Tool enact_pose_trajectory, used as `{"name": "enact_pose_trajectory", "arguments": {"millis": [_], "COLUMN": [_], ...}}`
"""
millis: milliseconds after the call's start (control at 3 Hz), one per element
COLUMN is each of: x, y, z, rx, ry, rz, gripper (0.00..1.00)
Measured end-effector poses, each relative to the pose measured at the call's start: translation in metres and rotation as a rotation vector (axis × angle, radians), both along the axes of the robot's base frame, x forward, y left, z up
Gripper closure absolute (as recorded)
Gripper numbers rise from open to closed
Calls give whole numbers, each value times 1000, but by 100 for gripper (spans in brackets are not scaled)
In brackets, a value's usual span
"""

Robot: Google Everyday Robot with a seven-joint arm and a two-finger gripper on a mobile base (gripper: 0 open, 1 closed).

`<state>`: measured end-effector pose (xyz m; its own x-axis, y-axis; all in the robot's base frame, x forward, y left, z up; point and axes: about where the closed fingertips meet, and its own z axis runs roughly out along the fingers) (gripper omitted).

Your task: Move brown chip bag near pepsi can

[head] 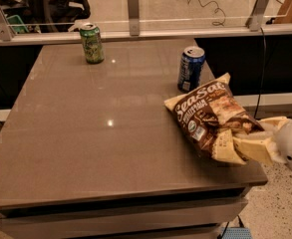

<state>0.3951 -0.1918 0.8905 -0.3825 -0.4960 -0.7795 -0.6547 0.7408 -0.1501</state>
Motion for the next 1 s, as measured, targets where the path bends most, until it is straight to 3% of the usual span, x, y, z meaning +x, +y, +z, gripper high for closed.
{"name": "enact_pose_trajectory", "arguments": {"millis": [667, 1000], "x": [33, 42], "y": [10, 17], "z": [-11, -15], "rx": [47, 56], "ry": [-1, 18], "rz": [-4, 3], "gripper": [100, 88]}}
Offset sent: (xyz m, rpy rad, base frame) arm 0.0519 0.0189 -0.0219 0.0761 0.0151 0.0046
